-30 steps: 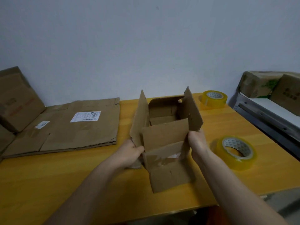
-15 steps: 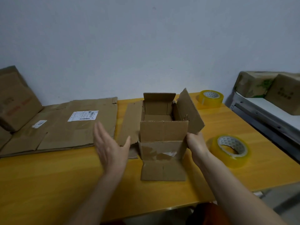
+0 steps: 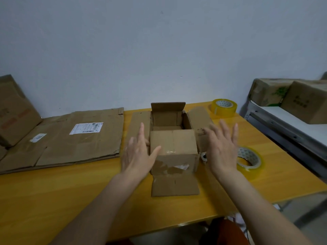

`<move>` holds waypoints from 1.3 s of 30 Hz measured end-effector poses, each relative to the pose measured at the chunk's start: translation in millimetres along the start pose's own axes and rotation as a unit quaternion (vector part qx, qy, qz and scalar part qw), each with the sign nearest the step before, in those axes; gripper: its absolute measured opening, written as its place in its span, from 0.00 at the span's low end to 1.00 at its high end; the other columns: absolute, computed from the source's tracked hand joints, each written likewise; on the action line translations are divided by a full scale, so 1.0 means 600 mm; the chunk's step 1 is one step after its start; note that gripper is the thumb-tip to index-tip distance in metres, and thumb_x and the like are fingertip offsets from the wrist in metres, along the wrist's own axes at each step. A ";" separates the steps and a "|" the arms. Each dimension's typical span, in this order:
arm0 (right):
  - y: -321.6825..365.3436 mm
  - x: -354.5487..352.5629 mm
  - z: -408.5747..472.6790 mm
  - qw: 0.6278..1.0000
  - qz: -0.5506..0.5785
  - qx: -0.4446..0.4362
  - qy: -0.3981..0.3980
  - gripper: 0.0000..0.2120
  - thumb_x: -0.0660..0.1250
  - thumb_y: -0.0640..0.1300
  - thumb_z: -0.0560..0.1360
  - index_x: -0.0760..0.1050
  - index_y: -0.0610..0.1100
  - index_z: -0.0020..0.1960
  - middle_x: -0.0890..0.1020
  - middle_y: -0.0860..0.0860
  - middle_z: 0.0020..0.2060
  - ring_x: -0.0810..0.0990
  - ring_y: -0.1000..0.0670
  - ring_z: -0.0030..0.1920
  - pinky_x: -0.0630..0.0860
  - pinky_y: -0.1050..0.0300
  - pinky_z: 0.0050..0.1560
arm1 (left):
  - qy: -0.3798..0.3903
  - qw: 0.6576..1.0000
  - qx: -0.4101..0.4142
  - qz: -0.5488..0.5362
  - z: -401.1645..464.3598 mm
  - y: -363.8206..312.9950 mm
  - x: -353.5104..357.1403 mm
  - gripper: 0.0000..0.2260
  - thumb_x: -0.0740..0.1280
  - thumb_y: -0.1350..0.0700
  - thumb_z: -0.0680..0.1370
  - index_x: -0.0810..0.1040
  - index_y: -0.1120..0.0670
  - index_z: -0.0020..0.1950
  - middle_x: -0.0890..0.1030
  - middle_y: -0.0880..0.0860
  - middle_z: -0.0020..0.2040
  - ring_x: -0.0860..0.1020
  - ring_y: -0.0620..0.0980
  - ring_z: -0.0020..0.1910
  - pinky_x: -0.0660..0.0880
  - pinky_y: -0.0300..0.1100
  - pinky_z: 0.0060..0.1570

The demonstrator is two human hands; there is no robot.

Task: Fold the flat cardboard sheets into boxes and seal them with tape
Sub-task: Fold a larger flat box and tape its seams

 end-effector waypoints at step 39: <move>0.125 0.167 0.194 0.953 0.072 -0.086 0.283 0.56 0.68 0.70 0.65 0.42 0.48 0.78 0.42 0.48 0.78 0.38 0.44 0.77 0.47 0.39 0.74 | 0.154 0.971 0.026 0.181 0.013 0.003 0.047 0.37 0.51 0.31 0.76 0.46 0.49 0.79 0.55 0.48 0.79 0.50 0.47 0.78 0.43 0.62 0.74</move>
Point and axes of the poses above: each hand's wrist, its own z-axis towards the middle knuckle, its own x-axis out of the palm, y = z × x, the point moved 10 cm from there along z, towards the middle knuckle
